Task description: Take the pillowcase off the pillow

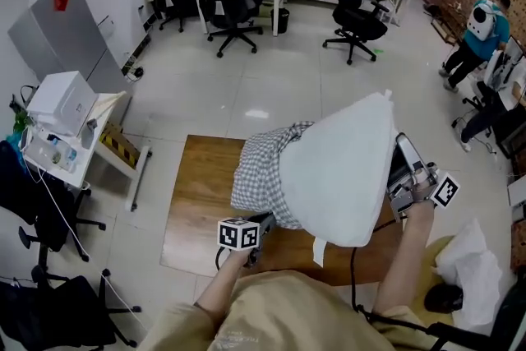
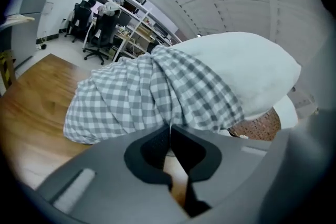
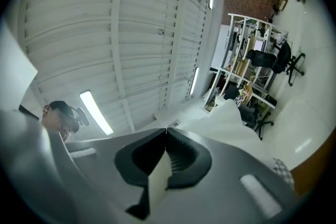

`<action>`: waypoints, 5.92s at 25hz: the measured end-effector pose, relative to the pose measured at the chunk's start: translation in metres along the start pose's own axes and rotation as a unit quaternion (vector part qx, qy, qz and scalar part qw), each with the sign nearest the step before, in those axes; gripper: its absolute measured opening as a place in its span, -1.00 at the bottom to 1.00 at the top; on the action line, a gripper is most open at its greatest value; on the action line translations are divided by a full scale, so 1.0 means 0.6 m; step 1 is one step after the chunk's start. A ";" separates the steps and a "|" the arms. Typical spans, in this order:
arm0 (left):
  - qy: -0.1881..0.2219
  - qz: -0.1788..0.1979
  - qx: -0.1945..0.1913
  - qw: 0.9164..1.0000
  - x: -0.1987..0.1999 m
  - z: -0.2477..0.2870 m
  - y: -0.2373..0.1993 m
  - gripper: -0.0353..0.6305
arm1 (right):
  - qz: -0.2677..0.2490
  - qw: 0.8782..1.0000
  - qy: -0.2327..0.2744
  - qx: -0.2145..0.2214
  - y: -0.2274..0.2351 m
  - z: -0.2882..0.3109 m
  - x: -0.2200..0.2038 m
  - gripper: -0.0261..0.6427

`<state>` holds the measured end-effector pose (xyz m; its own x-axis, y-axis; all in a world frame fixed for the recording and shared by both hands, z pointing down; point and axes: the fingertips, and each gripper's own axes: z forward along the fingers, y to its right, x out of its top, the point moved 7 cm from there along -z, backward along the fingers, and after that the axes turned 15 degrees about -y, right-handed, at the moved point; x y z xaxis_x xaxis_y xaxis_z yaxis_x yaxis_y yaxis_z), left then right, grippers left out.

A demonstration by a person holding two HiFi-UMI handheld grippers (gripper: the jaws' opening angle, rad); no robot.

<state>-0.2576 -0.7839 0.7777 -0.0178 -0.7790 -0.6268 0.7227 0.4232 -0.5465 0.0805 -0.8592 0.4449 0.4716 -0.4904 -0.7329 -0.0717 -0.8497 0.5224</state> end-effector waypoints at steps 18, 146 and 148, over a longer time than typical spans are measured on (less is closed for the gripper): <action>-0.035 -0.053 0.186 0.981 -0.063 0.036 -0.225 -0.55 | 0.053 0.989 0.130 0.047 -0.017 -0.169 -0.039 -0.92; -0.055 0.050 -0.014 0.997 0.392 0.125 -0.155 -0.89 | 0.008 0.996 0.040 -0.083 -0.077 -0.182 -0.107 -0.92; -0.084 0.077 -0.048 0.992 0.379 0.138 -0.145 -0.69 | 0.000 0.995 0.033 -0.096 -0.076 -0.188 -0.105 -0.92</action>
<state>-0.2673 -1.0365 0.7289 0.2082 -0.7645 -0.6100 0.6391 0.5785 -0.5069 0.1534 -0.7677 0.5164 0.5293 -0.4712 -0.7055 0.0936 -0.7941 0.6006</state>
